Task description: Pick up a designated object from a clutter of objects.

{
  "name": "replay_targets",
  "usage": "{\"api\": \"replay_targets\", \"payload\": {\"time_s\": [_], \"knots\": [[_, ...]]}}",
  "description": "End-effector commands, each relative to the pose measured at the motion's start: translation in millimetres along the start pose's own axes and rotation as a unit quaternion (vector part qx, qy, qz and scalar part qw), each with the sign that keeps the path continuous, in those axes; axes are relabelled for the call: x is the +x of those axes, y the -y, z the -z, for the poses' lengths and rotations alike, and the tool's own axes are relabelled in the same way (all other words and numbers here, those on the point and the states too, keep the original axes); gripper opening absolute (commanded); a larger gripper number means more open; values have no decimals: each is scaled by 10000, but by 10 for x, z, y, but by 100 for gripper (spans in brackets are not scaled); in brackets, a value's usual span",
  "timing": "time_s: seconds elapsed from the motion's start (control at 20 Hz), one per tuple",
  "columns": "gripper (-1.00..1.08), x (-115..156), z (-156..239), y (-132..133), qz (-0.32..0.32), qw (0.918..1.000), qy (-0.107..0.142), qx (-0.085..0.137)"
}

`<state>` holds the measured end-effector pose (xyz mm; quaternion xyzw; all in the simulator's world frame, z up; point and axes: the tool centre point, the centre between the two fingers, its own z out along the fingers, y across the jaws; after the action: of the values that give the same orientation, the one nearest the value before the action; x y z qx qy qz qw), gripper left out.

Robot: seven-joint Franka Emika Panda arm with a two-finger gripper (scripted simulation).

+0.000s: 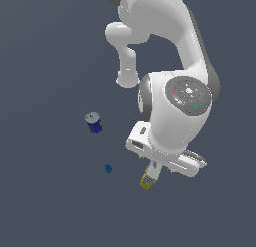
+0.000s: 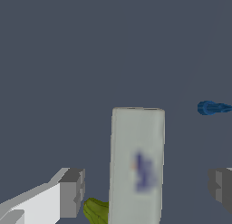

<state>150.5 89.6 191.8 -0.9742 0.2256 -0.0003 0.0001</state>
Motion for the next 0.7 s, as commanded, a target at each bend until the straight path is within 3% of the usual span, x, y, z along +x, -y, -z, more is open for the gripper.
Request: {"api": "replay_targets", "payload": {"time_s": [0.0,0.6,0.65], "knots": [[100,-4,-118,-3,-5,10000,5,-3],[100,4,-395,6,-16,10000,3,-1],[-100,4,-395,6,-16,10000,3,-1]]}}
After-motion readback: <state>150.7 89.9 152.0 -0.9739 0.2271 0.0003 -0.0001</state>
